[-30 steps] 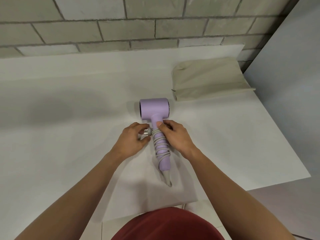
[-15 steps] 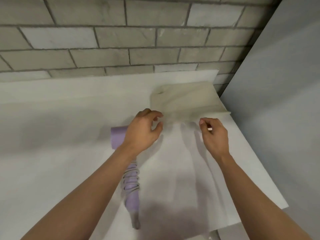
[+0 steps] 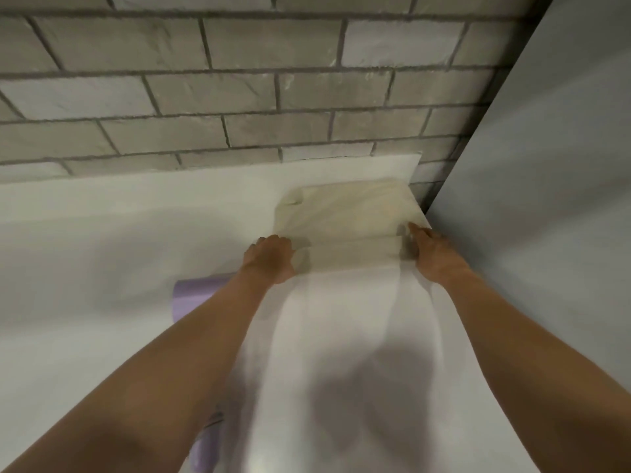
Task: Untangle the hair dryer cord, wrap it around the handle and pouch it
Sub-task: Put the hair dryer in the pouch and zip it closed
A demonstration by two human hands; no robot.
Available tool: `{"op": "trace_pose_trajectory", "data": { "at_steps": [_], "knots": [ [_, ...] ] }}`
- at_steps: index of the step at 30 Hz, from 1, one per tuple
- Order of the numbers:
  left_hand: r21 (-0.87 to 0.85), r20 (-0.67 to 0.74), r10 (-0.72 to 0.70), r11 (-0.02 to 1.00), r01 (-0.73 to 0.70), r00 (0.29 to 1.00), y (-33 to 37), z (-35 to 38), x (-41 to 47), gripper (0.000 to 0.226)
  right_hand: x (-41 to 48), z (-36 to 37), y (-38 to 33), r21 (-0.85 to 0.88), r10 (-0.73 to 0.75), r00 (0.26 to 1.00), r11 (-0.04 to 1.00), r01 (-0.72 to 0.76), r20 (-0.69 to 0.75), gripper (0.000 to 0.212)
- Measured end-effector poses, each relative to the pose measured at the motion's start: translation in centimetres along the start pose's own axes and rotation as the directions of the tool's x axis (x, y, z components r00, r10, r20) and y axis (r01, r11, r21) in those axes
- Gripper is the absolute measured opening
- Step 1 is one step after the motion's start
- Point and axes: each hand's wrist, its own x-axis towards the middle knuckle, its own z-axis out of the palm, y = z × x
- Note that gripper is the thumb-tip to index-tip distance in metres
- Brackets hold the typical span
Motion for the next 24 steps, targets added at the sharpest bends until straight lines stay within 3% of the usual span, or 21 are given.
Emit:
{"op": "trace_pose_trajectory", "data": {
  "at_steps": [4,7,10,13,16,19,21,24],
  "knots": [
    [-0.015,-0.055,0.029,0.999,-0.029,0.998,-0.6,-0.3,-0.2,0.034,0.5,-0.2,1.0,-0.101,-0.029,0.999,0.995,0.026,-0.032,0.037],
    [-0.151,-0.109,0.044,0.987,-0.060,0.993,-1.1,-1.2,-1.1,0.015,-1.6,-0.5,1.5,0.019,-0.022,0.963,0.999,0.028,-0.270,0.026],
    [-0.297,-0.244,0.004,0.952,-0.079,0.970,-1.8,-2.2,-3.0,0.020,-5.5,-0.7,2.2,0.204,0.015,0.904,0.976,0.081,-0.428,0.015],
    [-0.466,-0.364,-0.044,0.873,-0.141,0.930,-2.7,-3.1,-6.1,0.021,-10.0,-0.3,3.2,0.231,-0.035,0.816,0.952,0.204,-0.576,0.020],
    [-0.620,-0.321,-0.053,0.767,-0.167,0.946,-3.2,-3.4,-10.0,0.021,-14.8,0.2,4.0,0.171,-0.074,0.731,0.952,0.255,-0.679,0.023],
    [-0.668,-0.353,-0.026,0.707,-0.233,0.935,-3.7,-2.8,-13.9,0.024,-19.1,1.2,5.0,0.133,-0.078,0.669,0.957,0.259,-0.739,0.020],
    [-0.701,-0.357,0.016,0.656,-0.280,0.934,-4.1,-2.0,-16.2,0.031,-21.7,2.5,5.6,0.139,-0.082,0.659,0.951,0.276,-0.747,0.020],
    [-0.797,-0.262,0.040,0.554,-0.240,0.964,-4.9,0.1,-18.9,0.024,-24.8,4.8,6.3,0.142,-0.096,0.675,0.947,0.289,-0.731,0.020]
  ]
}}
